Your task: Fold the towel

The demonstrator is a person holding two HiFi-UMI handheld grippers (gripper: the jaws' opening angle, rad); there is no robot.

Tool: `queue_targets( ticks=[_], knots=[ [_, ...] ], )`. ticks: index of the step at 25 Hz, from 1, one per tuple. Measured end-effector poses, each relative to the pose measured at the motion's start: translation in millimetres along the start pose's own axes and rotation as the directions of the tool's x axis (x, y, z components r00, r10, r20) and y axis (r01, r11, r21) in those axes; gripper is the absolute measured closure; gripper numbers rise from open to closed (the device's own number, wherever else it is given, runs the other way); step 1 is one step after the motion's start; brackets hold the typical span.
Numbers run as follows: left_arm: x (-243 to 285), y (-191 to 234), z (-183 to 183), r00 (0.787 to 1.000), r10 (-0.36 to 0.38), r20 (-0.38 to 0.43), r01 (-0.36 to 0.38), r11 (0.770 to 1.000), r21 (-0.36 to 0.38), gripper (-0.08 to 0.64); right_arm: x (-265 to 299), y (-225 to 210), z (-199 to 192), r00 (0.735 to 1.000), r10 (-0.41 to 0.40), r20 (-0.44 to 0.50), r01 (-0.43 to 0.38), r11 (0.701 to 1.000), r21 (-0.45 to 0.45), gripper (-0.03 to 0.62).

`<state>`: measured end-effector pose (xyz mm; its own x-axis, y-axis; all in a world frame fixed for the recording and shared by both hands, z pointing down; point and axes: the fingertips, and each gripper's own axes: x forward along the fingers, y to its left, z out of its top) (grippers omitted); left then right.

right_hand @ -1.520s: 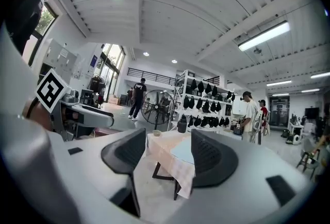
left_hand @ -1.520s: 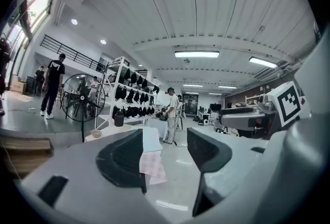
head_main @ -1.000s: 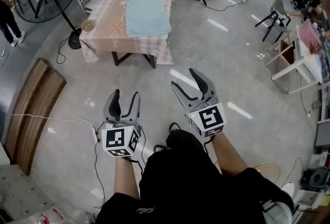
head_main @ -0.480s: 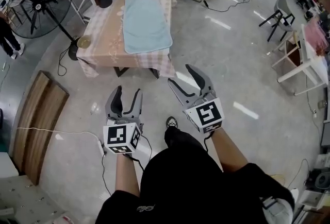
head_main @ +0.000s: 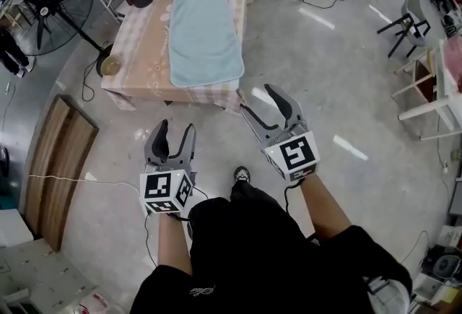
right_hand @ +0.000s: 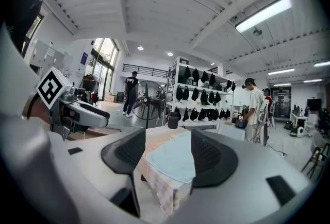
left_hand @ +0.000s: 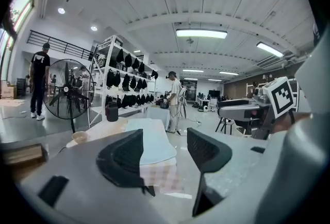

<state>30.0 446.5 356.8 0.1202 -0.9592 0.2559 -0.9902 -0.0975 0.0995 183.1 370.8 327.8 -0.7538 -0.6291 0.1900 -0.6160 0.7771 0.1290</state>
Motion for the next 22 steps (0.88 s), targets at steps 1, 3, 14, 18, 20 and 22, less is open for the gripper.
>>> queue_targets(
  ticks=[1, 3, 14, 18, 20, 22],
  knots=[
    [9.0, 2.4, -0.4, 1.000, 0.004, -0.009, -0.004, 1.000, 0.002, 0.311, 6.1, -8.4, -3.4, 1.000, 0.002, -0.004, -0.002, 1.000, 0.004, 0.339],
    [25.6, 7.9, -1.1, 1.000, 0.009, -0.026, -0.009, 1.000, -0.001, 0.311, 18.5, -22.9, -9.7, 1.000, 0.005, -0.012, -0.005, 1.000, 0.016, 0.339],
    [110.8, 54.7, -3.7, 0.997, -0.029, -0.071, 0.025, 0.999, -0.047, 0.311, 102.5, -51.8, -43.9, 0.994, 0.042, -0.099, -0.037, 0.998, 0.049, 0.339],
    [150.4, 97.3, 2.8, 0.996, -0.055, -0.077, 0.051, 0.997, -0.054, 0.311, 154.5, -61.8, -39.7, 0.993, 0.030, -0.111, -0.025, 0.999, 0.046, 0.339],
    [172.1, 121.9, 7.1, 0.994, -0.070, -0.085, 0.065, 0.996, -0.064, 0.311, 182.6, -66.5, -32.7, 0.993, 0.022, -0.115, -0.017, 0.999, 0.043, 0.339],
    [194.7, 147.7, 13.2, 0.993, -0.082, -0.086, 0.076, 0.994, -0.078, 0.311, 212.2, -69.9, -27.6, 0.991, 0.023, -0.129, -0.018, 0.999, 0.042, 0.339]
  ],
)
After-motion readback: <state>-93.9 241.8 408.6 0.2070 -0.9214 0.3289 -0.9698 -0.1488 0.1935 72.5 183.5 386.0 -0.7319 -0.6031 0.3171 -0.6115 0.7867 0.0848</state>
